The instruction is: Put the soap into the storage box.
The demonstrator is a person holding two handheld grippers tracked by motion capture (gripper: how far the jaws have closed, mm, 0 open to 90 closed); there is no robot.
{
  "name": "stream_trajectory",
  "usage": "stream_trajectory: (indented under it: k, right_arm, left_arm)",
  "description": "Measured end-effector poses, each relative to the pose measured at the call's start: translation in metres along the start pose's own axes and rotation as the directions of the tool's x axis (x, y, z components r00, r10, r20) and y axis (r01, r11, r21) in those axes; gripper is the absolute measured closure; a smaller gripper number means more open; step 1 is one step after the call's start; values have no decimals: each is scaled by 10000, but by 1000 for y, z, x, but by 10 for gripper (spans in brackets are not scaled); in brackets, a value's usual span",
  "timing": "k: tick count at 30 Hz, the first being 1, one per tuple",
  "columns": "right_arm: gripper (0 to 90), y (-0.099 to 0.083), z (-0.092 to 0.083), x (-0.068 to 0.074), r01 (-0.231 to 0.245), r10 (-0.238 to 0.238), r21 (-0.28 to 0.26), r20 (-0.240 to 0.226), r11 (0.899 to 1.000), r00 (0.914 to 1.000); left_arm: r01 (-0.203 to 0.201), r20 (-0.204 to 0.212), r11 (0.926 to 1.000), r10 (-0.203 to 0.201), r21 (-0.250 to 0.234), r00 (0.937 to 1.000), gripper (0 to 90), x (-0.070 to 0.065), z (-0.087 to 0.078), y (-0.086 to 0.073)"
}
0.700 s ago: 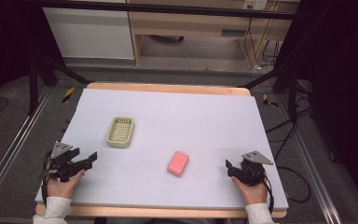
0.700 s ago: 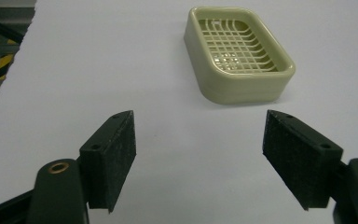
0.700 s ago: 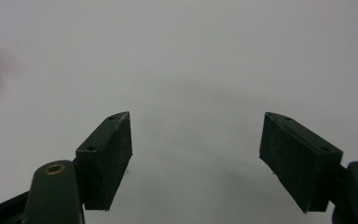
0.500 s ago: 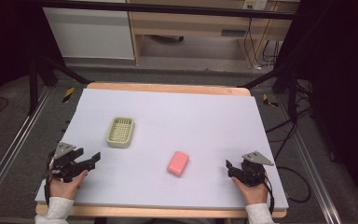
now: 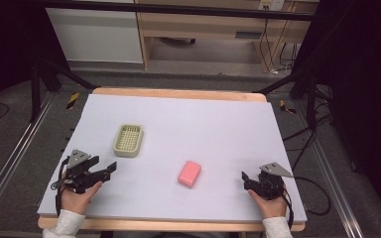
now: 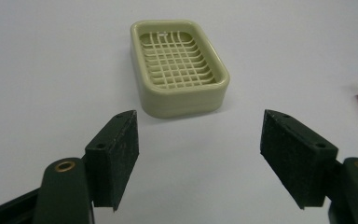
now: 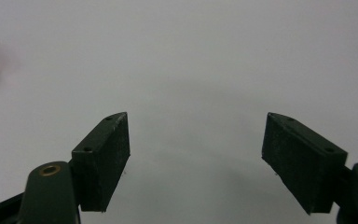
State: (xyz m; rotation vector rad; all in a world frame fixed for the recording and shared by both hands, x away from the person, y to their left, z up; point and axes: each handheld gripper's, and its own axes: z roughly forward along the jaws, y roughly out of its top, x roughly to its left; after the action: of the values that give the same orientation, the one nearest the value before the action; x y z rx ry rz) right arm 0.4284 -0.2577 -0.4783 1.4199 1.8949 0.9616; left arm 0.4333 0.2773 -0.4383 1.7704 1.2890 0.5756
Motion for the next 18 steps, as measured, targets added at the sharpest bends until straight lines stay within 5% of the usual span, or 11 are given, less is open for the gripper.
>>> stream_trajectory:
  k: [18]
  right_arm:
    - [242,0,-2,1,-16,17,36,-54,10000,10000]
  left_arm:
    - [-463,304,9989,465,-87,9985,272,-24,5,21]
